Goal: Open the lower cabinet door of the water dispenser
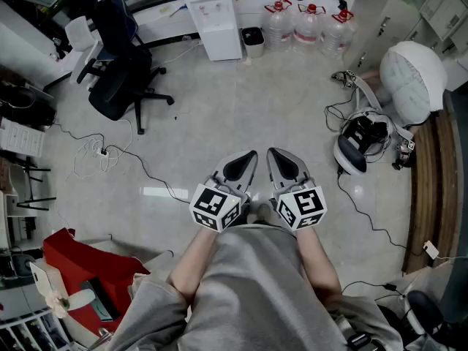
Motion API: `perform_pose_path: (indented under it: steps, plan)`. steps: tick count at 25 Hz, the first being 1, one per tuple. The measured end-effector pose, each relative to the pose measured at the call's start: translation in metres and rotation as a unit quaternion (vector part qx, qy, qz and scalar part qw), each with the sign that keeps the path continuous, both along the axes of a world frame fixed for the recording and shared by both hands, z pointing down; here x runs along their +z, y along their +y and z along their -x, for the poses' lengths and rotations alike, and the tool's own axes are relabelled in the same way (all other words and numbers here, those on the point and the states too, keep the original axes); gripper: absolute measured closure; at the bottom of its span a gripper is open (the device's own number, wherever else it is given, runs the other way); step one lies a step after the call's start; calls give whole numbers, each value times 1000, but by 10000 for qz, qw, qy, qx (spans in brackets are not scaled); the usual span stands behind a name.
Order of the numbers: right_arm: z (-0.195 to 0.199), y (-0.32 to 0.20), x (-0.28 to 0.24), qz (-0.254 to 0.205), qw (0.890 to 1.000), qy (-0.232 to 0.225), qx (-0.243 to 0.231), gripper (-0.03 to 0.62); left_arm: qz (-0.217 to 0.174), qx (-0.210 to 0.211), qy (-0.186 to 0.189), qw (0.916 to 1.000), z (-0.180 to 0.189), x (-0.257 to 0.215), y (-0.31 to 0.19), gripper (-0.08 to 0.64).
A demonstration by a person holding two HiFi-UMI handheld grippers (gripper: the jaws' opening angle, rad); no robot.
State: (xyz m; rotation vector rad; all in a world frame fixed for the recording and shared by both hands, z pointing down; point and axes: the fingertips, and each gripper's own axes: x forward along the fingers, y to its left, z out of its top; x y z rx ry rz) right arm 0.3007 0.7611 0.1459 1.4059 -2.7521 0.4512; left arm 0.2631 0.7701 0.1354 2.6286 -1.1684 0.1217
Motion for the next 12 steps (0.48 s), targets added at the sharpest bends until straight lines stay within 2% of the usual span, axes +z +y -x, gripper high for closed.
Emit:
perform_pose_path:
  steps: [7, 12]
  plan:
    - [8, -46, 17, 76, 10000, 41, 23, 583, 306, -122, 136, 9994, 14, 24, -49, 554]
    - [16, -91, 38, 260, 9994, 220, 93, 583, 602, -243, 388, 9971, 29, 43, -98, 554]
